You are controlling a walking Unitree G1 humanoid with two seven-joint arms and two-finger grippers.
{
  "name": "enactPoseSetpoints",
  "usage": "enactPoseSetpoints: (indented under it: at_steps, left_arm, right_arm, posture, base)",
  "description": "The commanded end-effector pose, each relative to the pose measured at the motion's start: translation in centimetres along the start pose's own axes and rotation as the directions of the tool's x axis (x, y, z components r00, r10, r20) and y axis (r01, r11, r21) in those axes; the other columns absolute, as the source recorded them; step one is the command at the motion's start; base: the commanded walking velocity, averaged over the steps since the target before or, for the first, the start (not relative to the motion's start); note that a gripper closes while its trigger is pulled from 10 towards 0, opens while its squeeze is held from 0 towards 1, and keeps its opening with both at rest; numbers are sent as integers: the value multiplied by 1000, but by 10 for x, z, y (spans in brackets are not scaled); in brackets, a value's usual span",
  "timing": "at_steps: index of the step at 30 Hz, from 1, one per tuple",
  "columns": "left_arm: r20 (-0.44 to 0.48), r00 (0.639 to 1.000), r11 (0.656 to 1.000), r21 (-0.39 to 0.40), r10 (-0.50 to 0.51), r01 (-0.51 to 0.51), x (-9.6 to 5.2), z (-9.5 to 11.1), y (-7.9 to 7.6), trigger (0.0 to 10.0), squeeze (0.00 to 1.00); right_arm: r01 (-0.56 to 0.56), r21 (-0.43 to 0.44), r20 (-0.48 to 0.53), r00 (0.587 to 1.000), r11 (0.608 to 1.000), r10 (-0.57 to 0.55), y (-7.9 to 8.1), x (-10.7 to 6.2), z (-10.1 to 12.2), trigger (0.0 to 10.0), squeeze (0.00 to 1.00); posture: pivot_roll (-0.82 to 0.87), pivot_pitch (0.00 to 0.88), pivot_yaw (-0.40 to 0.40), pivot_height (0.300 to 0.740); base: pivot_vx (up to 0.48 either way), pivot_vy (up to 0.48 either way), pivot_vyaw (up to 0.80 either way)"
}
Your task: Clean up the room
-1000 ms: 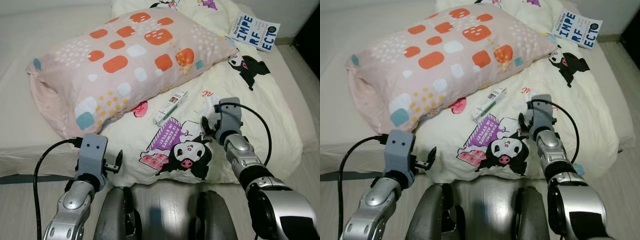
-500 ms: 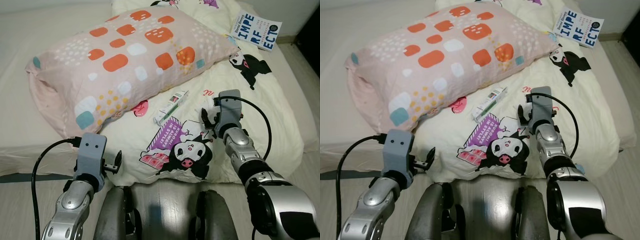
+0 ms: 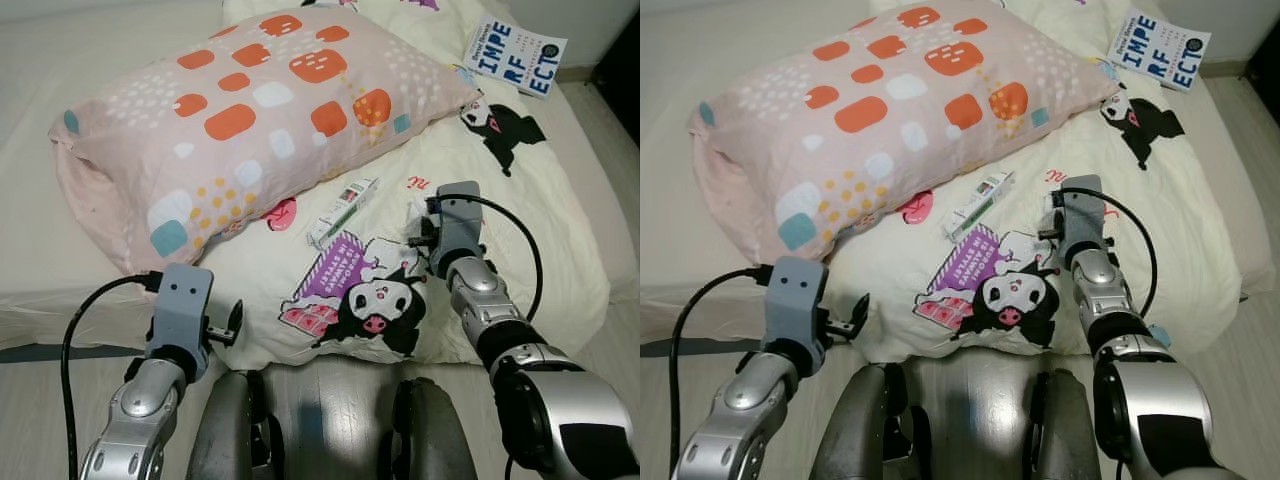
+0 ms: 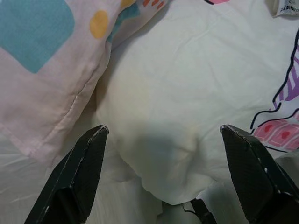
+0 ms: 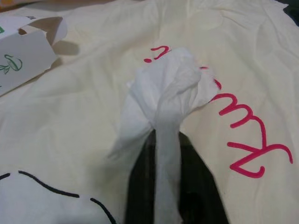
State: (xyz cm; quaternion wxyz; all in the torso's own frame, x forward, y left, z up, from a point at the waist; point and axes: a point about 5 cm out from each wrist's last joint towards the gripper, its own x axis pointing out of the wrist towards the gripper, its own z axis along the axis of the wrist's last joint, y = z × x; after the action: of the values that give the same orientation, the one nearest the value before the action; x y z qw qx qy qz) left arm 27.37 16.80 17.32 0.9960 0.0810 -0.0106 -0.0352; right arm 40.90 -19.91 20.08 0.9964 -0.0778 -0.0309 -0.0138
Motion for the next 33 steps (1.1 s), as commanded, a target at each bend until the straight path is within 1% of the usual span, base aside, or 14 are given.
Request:
enactPoseSetpoints:
  at_steps: [1,6,9,10,11,14,16,17,18,21,22,27,28,33]
  left_arm:
    - [-36,999,1000,16,10,-9,-5,-7,5,10000,0]
    - [-39,999,1000,26,18,-17,-6,-7,11,10000,0]
    - [-40,999,999,6,35,-35,-1,-11,13,10000,0]
    - [-40,998,999,3,37,-37,1,-12,13,10000,0]
    - [-40,998,999,1,38,-38,3,-14,13,10000,0]
    - [-40,998,999,0,38,-38,5,-15,12,10000,0]
    - [-28,999,999,-14,35,-36,12,-19,8,10000,0]
    - [-28,999,999,-14,35,-36,12,-19,8,10000,0]
    - [-25,999,999,-24,32,-32,18,-23,3,10000,0]
    - [-25,999,999,-31,29,-30,20,-25,0,10000,0]
    - [-27,999,999,-41,32,-33,23,-29,-3,10000,0]
    - [-29,999,997,-61,38,-40,26,-33,-6,10000,0]
    - [-30,999,997,-69,34,-36,27,-35,-10,10000,0]
    - [-27,999,996,-83,33,-35,28,-37,-13,10000,0]
  right_arm:
    - [9,15,-64,998,1000,-8,-1,-5,-17,0,0]
    - [26,59,-56,998,998,-23,0,-5,-16,0,0]
    - [31,98,-40,999,995,-27,6,-5,-16,0,0]
    - [31,107,-34,999,994,-27,8,-4,-15,0,0]
    - [35,124,-27,999,992,-32,8,-4,-14,0,0]
    - [39,136,-23,999,990,-36,9,-4,-14,0,0]
    - [43,166,16,999,985,-46,11,-4,-10,0,0]
    - [43,166,16,999,985,-46,11,-4,-10,0,0]
    - [30,177,63,997,984,-41,15,-4,-5,0,0]
    - [20,180,88,995,983,-36,18,-5,-3,0,0]
    - [-2,177,124,992,984,-20,24,-7,-4,10000,0]
    - [-27,172,159,987,985,-1,32,-12,-7,10000,0]
    - [-49,167,178,984,985,19,40,-19,-13,10000,0]
    - [-64,139,198,980,988,35,49,-32,-21,10000,0]
  posture:
    - [284,534,65,598]
    - [281,519,69,598]
    - [212,462,62,598]
    - [212,462,62,598]
    - [176,434,52,598]
    - [176,434,52,598]
    - [93,355,35,598]
    - [93,355,35,598]
    - [48,315,27,598]
    - [41,308,25,598]
    - [-4,255,21,598]
    - [-24,238,21,598]
    - [-37,221,19,598]
    - [-40,209,18,598]
  base:
    - [0,0,0]
    - [0,0,0]
    - [0,0,0]
    - [0,0,0]
    - [0,0,0]
    - [0,0,0]
    - [0,0,0]
    - [0,0,0]
    - [0,0,0]
    - [0,0,0]
    - [0,0,0]
    - [0,0,0]
    - [0,0,0]
    - [0,0,0]
